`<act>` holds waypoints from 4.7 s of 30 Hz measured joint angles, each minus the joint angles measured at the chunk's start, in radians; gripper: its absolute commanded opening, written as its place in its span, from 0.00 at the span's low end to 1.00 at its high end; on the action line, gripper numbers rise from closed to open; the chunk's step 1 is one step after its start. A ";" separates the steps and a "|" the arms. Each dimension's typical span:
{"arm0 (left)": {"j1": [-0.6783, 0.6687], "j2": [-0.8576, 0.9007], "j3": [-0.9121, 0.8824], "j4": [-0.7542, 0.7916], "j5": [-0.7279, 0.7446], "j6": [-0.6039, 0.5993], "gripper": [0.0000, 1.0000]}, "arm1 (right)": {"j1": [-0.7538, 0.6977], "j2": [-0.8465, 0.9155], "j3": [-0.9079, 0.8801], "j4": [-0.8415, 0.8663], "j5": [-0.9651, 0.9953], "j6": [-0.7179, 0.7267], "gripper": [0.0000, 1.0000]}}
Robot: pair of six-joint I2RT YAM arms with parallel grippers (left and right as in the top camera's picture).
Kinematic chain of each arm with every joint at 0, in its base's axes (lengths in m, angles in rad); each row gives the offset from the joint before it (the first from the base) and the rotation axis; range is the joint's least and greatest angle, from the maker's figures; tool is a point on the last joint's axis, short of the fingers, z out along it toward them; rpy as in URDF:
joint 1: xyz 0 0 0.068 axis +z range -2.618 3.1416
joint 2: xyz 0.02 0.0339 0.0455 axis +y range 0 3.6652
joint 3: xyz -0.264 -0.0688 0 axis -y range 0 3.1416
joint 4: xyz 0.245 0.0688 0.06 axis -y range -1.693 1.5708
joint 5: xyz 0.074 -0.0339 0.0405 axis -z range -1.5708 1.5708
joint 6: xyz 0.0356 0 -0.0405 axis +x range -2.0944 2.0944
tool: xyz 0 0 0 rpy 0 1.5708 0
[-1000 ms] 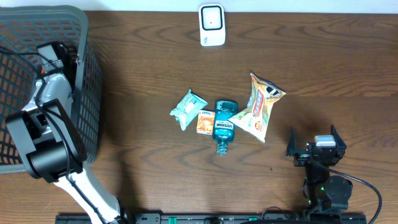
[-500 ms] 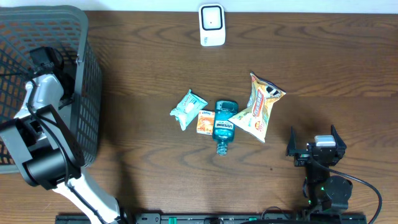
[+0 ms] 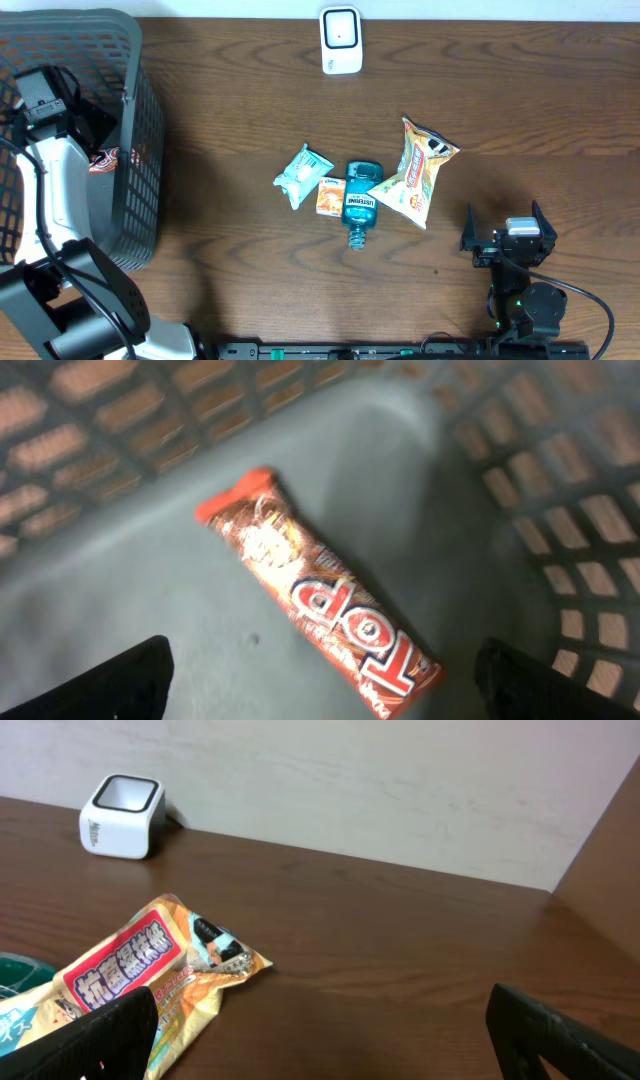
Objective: Scan the item barcode
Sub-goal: 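Reach the left gripper into the basket and align over the red candy bar, then grasp the red candy bar with the left gripper and lift it, then carry the candy bar to the table center and release it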
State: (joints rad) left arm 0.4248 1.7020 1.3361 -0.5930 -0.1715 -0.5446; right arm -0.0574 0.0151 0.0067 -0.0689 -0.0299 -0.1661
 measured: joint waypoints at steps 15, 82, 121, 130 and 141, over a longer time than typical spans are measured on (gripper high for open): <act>0.004 0.229 -0.002 0.028 -0.082 -0.484 0.97 | 0.000 0.000 0.000 0.000 0.000 0.000 0.99; -0.296 -0.691 0.045 -0.093 0.456 -0.058 0.07 | 0.000 0.000 0.000 0.000 0.000 0.000 0.99; -0.819 0.243 0.020 -0.229 0.272 -0.047 0.07 | 0.000 0.000 0.000 0.000 0.000 0.000 0.99; -0.909 0.333 0.020 -0.083 0.229 -0.058 0.07 | 0.000 0.000 0.000 0.000 0.000 0.000 0.99; -1.103 0.349 0.020 0.097 0.197 0.050 0.09 | 0.000 0.000 0.000 0.000 0.000 0.000 0.99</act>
State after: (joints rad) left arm -0.6781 2.0506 1.3560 -0.4961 0.0257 -0.4950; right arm -0.0574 0.0151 0.0067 -0.0685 -0.0299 -0.1661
